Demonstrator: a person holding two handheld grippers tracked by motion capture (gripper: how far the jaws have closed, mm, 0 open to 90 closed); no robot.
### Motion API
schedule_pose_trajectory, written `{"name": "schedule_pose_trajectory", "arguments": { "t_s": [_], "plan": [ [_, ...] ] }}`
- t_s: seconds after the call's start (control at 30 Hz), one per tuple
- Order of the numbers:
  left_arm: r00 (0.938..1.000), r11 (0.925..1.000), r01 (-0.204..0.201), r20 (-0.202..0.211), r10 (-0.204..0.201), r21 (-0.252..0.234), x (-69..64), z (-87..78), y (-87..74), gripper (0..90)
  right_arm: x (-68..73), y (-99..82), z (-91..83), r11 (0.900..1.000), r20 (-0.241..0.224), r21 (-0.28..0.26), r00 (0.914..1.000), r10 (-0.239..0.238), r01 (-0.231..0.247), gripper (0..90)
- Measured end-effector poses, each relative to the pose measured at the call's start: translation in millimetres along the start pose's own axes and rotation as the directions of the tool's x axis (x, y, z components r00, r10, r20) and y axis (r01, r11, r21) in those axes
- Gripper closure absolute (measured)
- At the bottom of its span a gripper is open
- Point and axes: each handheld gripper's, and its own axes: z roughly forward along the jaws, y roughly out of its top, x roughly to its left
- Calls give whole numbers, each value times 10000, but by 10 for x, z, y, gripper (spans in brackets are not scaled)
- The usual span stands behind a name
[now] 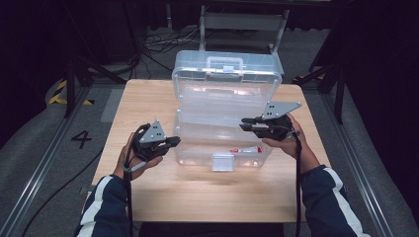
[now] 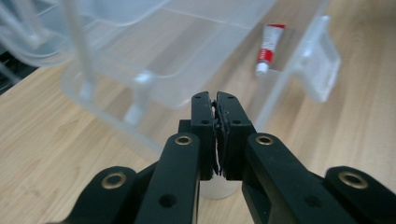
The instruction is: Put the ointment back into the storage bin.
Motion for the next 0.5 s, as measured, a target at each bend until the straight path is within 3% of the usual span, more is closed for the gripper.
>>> {"name": "schedule_pose_trajectory", "arguments": {
  "t_s": [0.07,0.2,0.4,0.5],
  "plan": [
    [9991,9993,342,-255,-345,-133,103,-11,-5,883,1,0,0,10000,-5,19,10000,-20,20,770],
    [9961,9972,662,-557,-681,-354,231,-19,10,897,4,3,1,10000,8,46,10000,-67,67,771],
    [9920,9927,802,-904,-883,-896,375,11,145,899,12,1,1,9999,-16,90,10000,-46,47,771],
    [9910,9883,936,-846,-1041,-1204,451,30,225,899,15,1,0,9999,-11,109,10000,-55,55,771]
  ]
}}
